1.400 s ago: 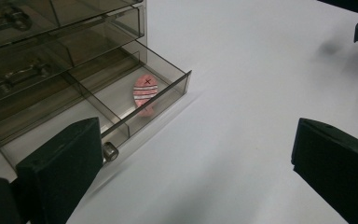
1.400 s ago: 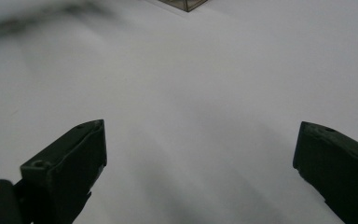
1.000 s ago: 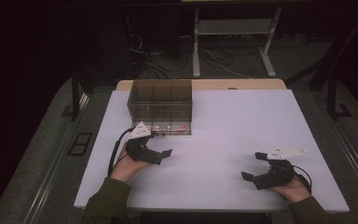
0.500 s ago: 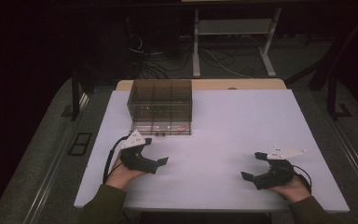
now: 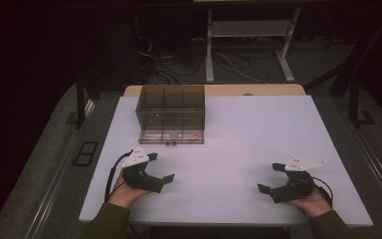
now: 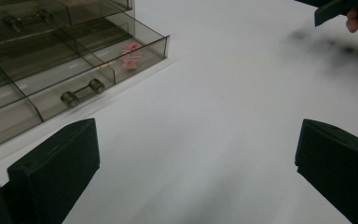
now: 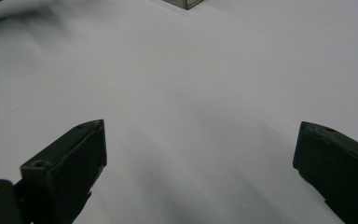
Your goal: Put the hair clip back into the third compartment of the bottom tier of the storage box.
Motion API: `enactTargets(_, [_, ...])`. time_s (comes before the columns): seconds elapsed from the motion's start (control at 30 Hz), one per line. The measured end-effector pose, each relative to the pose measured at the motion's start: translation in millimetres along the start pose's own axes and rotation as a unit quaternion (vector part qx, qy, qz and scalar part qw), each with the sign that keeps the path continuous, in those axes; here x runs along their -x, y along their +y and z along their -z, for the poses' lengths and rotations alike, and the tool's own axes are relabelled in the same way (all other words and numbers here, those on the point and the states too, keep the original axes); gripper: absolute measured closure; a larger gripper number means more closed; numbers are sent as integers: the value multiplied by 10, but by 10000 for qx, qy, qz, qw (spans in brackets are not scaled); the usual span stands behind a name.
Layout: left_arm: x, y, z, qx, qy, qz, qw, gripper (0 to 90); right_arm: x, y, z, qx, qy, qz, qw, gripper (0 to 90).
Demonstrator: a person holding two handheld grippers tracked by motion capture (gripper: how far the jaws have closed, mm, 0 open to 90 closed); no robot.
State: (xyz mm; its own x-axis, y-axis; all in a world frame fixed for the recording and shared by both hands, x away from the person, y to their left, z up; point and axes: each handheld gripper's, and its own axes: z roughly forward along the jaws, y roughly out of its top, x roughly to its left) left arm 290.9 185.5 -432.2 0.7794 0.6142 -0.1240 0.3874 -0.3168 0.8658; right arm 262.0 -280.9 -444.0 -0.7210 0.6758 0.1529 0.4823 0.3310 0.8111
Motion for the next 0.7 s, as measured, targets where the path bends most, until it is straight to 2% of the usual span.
enactTargets(0.27, [-1, -84, 11, -81, -37, 35, 10000, 0, 9, -3, -4, 20, -11, 15, 10000, 21])
enactTargets(0.7, [23, -123, -12, -166, -55, -6, 9998, 0, 7, -5, -12, -14, -26, -4, 10000, 21])
